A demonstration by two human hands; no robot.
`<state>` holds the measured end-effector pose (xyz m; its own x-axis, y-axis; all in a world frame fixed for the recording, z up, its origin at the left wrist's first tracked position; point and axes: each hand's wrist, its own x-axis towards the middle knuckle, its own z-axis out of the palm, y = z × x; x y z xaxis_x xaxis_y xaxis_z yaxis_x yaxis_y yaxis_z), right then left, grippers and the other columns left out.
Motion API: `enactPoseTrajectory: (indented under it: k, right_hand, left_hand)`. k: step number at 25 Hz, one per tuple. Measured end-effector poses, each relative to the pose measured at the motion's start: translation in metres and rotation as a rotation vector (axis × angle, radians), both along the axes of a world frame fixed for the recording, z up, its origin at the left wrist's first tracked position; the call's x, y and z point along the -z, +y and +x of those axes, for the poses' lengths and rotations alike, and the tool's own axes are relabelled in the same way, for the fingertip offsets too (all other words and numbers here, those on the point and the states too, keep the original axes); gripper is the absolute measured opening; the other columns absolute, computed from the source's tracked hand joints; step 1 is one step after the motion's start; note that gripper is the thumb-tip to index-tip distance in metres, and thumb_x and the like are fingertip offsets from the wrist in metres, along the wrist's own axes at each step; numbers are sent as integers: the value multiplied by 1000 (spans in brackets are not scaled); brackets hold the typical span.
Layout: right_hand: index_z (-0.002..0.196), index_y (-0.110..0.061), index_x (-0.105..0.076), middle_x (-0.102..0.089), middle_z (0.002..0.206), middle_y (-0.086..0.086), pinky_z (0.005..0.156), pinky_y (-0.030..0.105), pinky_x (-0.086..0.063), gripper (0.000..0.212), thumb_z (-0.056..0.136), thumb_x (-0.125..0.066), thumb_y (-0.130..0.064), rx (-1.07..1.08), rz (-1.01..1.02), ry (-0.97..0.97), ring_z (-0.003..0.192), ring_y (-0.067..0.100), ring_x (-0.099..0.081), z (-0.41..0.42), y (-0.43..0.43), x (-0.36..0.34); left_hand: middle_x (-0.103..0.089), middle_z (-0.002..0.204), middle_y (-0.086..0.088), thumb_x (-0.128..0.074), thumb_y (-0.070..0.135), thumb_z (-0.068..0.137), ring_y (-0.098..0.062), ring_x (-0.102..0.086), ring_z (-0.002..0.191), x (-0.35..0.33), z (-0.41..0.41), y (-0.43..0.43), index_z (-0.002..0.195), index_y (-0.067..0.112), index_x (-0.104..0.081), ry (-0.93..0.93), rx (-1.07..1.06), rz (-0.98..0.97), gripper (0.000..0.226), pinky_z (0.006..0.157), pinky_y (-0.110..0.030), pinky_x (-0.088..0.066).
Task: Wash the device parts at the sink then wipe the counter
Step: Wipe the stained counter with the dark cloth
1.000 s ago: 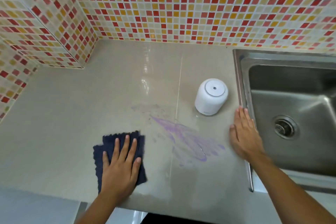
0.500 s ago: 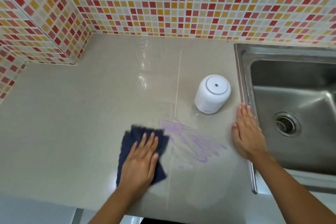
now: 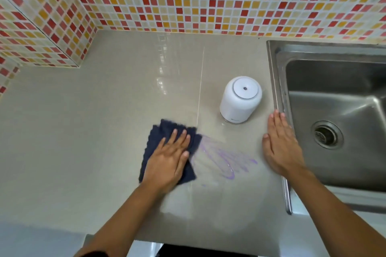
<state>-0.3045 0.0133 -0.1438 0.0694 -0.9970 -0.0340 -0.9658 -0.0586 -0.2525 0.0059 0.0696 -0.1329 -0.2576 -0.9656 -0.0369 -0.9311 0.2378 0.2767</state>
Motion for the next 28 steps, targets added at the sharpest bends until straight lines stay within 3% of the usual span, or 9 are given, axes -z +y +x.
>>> enactPoseTrajectory:
  k: [3, 7, 10, 12, 17, 20, 23, 25, 28]
  right_hand:
    - [145, 0, -19, -12, 155, 13, 116, 35, -6, 70, 87, -10, -38, -4, -8, 17, 143, 19, -2, 1, -1, 2]
    - [145, 0, -19, -12, 155, 13, 116, 33, -4, 71, 86, -9, -38, 1, -15, 11, 142, 17, -1, 2, -1, 0]
    - [146, -1, -16, -8, 156, 11, 116, 30, -1, 73, 85, -6, -40, -4, 3, 3, 141, 13, 4, 2, 0, 0]
    - [146, -2, -15, -7, 156, 11, 116, 30, 0, 73, 85, -6, -40, -4, 7, -7, 141, 11, 5, 1, -1, 0]
    - [147, -2, -15, -7, 156, 10, 116, 29, 1, 74, 85, -6, -40, -2, 12, -11, 142, 14, 4, 1, -2, 1]
    - [146, -2, -15, -7, 156, 10, 116, 31, -1, 74, 85, -6, -40, -1, 14, -19, 143, 16, 2, 1, -1, 1]
    - [147, -2, -14, -6, 157, 10, 116, 31, -1, 74, 84, -5, -41, -7, 22, -27, 143, 16, 3, 1, 0, 0]
    - [146, -2, -15, -6, 157, 10, 117, 31, -1, 74, 84, -5, -40, -6, 22, -37, 143, 15, 4, 0, 0, 0]
    - [146, -1, -17, -8, 156, 10, 117, 32, -3, 73, 85, -6, -39, 3, 11, -48, 143, 16, 1, 1, 0, 0]
  left_hand:
    - [-38, 146, -1, -12, 39, 100, -5, -11, 144, -1, 53, 63, 139, 9, -39, -10, -51, -57, 56, 114, -31, -15]
    - [-29, 153, -9, -19, 29, 100, -21, -16, 144, -3, 60, -30, 144, 6, -31, 26, -632, 18, 51, 117, -43, -16]
    - [-39, 146, -16, -18, 27, 97, -32, -31, 139, 4, -10, -14, 139, 0, -39, 10, -418, 1, 54, 110, -47, -28]
    - [-45, 143, -15, -14, 34, 99, -27, -33, 137, 3, -26, 54, 135, 0, -45, -5, -319, 1, 58, 108, -44, -28]
    - [-30, 152, -14, -13, 35, 94, -27, -19, 143, -3, 10, 49, 141, 1, -35, 151, -798, 65, 62, 115, -44, -15]
    - [-27, 154, -11, -13, 32, 93, -24, -17, 144, -4, -38, -6, 144, 6, -29, 155, -601, 59, 60, 117, -38, -11]
    - [-44, 144, -12, -8, 36, 100, -24, -31, 137, 2, -63, 35, 137, 3, -44, 40, -388, 4, 61, 110, -41, -27]
    - [-46, 142, -15, -10, 36, 100, -25, -31, 135, -3, -34, 67, 134, 0, -47, -2, -442, 24, 62, 107, -45, -31]
    - [-30, 152, -14, -19, 29, 100, -27, -20, 143, -7, 10, 39, 141, 0, -34, 25, -612, 60, 53, 114, -44, -17]
